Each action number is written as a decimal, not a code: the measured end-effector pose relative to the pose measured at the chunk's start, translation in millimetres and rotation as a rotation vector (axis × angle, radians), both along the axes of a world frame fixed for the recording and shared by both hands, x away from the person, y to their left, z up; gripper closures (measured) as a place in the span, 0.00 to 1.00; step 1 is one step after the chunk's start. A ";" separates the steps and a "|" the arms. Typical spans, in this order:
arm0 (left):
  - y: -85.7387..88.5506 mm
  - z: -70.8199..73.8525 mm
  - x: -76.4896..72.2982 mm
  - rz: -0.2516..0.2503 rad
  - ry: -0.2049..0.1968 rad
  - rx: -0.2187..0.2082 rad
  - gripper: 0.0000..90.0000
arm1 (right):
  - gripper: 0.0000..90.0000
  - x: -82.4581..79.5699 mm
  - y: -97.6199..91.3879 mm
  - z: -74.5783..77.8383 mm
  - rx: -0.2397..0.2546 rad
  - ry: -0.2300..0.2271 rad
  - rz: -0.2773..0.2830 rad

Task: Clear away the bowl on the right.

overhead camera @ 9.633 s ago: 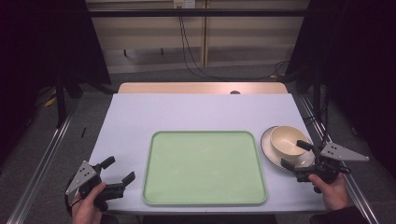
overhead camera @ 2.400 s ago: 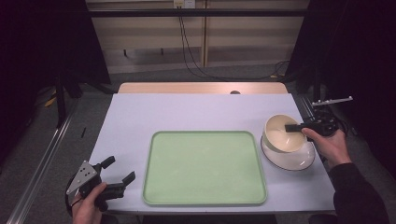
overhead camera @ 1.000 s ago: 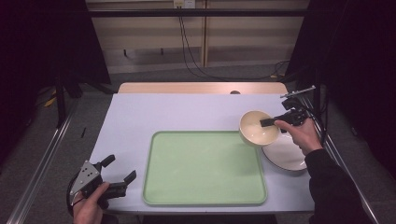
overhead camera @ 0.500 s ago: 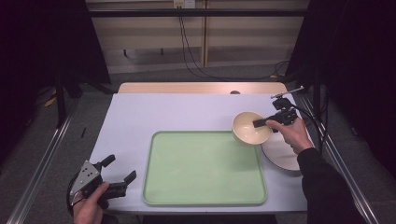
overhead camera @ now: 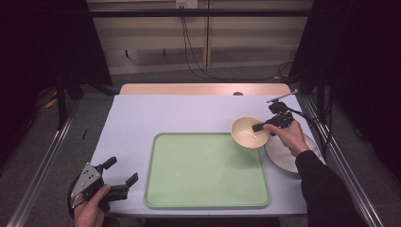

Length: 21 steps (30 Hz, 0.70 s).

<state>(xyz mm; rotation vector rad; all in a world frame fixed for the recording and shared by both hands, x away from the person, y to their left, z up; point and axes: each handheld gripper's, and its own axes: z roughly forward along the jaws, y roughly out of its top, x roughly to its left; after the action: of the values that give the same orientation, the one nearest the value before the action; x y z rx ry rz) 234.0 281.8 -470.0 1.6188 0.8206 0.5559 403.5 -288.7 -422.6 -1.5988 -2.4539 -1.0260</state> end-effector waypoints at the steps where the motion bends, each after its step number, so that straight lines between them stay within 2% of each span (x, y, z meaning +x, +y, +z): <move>1: 0.0 0.0 -0.1 0.000 0.000 0.000 0.00 | 0.93 1.0 0.6 -1.8 -0.001 -0.002 -0.005; 4: 0.1 0.0 0.1 -0.001 0.001 0.000 0.00 | 0.93 4.3 1.2 -6.7 0.011 0.004 0.010; 6: -0.1 -0.1 0.1 -0.004 0.003 -0.003 0.00 | 0.93 4.2 3.6 -7.9 -0.005 0.018 -0.001; 12: 0.3 0.2 0.0 -0.004 0.002 0.001 0.00 | 0.93 6.2 7.3 -15.8 -0.030 0.010 0.009; 13: 0.0 0.1 -0.1 -0.003 0.002 -0.002 0.00 | 0.93 6.4 8.0 -16.7 -0.021 -0.004 0.017; 16: 0.0 0.1 -0.3 -0.008 0.004 -0.006 0.00 | 0.93 6.6 9.3 -18.4 -0.013 0.002 0.014; 21: 0.5 0.2 -0.3 -0.010 0.004 -0.002 0.00 | 0.93 7.4 11.2 -22.5 -0.036 0.015 0.018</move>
<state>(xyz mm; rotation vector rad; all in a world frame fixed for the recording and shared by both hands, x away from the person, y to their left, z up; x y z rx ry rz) 233.7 282.3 -469.8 1.6220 0.8150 0.5453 410.9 -277.5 -445.1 -1.5858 -2.4867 -0.9695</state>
